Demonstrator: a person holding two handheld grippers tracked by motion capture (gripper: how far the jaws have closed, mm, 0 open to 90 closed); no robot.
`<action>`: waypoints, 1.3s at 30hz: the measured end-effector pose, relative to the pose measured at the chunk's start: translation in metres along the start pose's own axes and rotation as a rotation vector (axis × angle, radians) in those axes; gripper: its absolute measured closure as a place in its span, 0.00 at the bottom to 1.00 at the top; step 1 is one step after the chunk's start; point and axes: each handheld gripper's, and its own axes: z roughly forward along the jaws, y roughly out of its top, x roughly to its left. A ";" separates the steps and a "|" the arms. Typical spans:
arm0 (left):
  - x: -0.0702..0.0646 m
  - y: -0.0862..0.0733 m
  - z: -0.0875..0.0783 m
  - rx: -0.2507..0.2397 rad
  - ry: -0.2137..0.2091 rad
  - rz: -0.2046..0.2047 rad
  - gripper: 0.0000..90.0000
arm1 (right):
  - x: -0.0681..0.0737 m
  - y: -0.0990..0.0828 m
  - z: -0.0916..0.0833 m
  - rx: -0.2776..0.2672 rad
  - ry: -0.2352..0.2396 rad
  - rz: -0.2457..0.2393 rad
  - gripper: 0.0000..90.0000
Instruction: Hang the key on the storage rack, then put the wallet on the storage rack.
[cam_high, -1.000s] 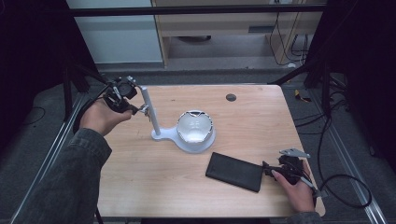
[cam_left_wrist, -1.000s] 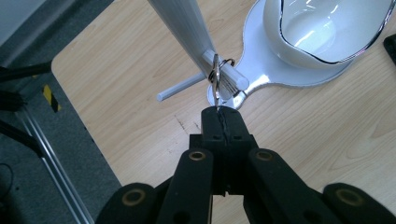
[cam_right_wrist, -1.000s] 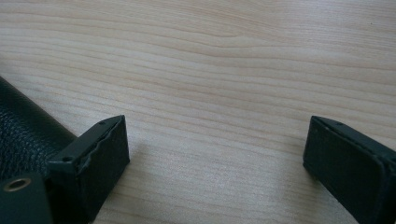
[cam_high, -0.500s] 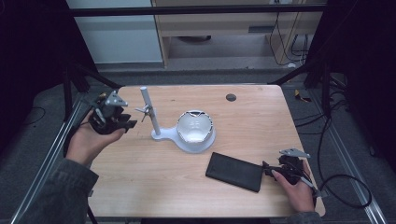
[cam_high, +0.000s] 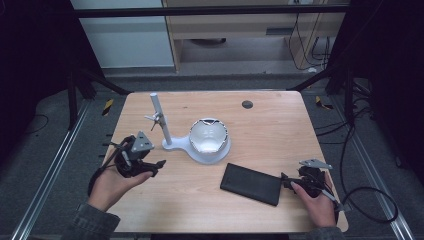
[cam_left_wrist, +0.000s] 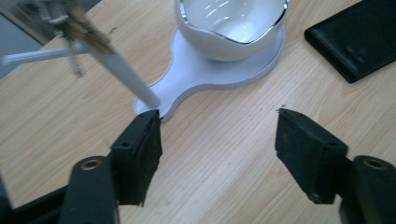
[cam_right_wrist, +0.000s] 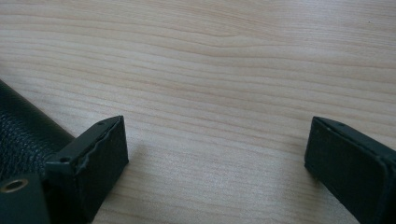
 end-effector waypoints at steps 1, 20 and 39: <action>-0.004 0.000 0.004 -0.010 -0.009 0.002 0.33 | 0.000 0.000 0.000 0.000 0.002 0.004 0.07; -0.084 0.007 0.104 0.008 -0.317 0.088 0.71 | 0.005 0.006 -0.022 -0.085 0.026 -0.054 0.14; -0.103 0.026 0.139 0.208 -0.380 0.220 0.96 | 0.008 0.006 -0.021 -0.081 0.059 -0.075 0.19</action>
